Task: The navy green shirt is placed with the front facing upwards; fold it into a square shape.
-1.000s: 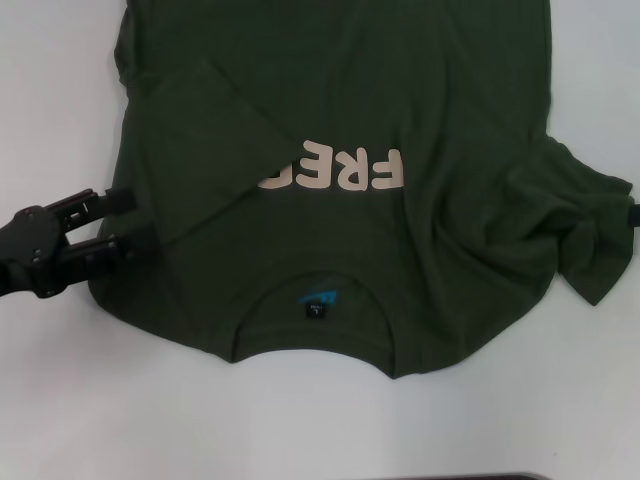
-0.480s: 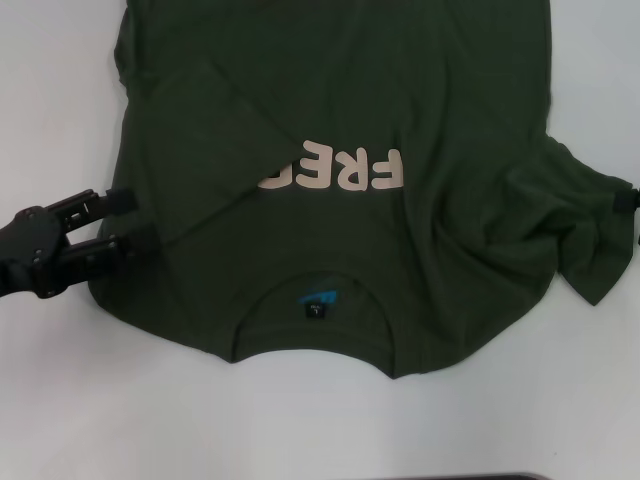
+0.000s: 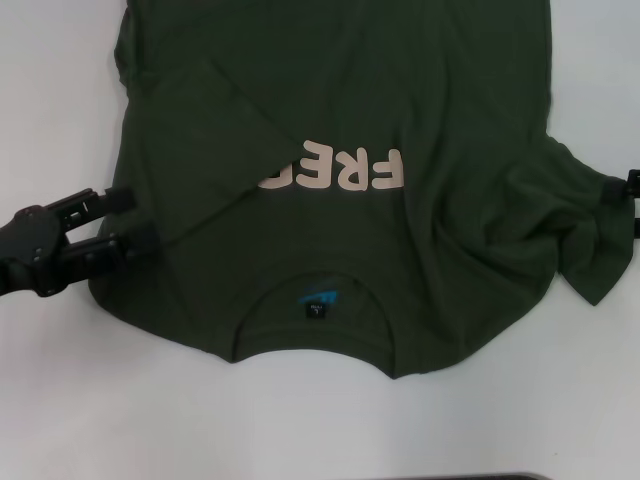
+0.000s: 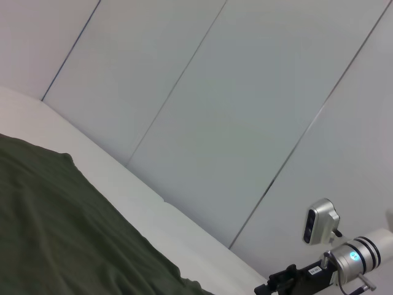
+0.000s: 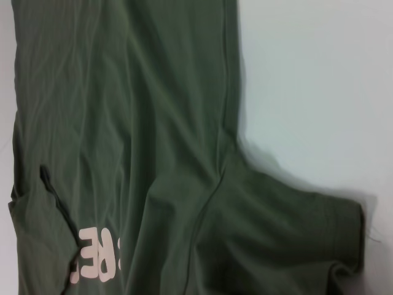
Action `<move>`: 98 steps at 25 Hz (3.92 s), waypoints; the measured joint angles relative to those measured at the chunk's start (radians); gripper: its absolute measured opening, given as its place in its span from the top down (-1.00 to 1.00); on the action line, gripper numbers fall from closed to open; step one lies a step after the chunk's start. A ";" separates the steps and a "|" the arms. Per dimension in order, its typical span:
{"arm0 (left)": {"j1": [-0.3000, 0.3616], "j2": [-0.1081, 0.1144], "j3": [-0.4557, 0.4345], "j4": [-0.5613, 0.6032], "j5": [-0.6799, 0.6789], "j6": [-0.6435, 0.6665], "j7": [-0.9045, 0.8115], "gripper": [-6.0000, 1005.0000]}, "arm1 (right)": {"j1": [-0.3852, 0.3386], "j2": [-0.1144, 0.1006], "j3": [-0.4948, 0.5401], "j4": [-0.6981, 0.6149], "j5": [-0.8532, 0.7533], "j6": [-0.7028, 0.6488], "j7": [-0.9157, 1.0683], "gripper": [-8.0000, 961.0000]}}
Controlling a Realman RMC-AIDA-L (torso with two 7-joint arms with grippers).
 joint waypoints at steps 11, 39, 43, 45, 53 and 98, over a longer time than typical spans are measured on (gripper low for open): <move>0.001 -0.001 -0.021 0.000 0.000 0.002 0.003 -0.71 | 0.004 0.001 0.000 0.016 0.000 0.021 0.000 -0.71; -0.004 -0.007 -0.021 0.005 0.000 -0.001 -0.001 -0.72 | -0.001 0.000 -0.011 0.018 0.003 0.012 -0.023 0.80; 0.000 -0.007 -0.021 0.005 0.002 -0.001 -0.001 -0.71 | -0.009 -0.008 -0.020 0.016 0.003 0.004 -0.022 0.96; 0.001 -0.007 -0.021 0.005 0.003 -0.002 -0.001 -0.71 | -0.016 -0.017 -0.020 0.008 0.003 -0.007 -0.018 0.96; 0.005 -0.007 -0.021 0.005 0.003 -0.001 -0.001 -0.71 | -0.037 -0.046 0.005 -0.065 0.010 -0.026 0.029 0.96; 0.006 -0.017 -0.032 0.005 -0.002 0.018 -0.001 -0.71 | 0.081 -0.021 0.000 -0.087 0.084 -0.093 0.069 0.96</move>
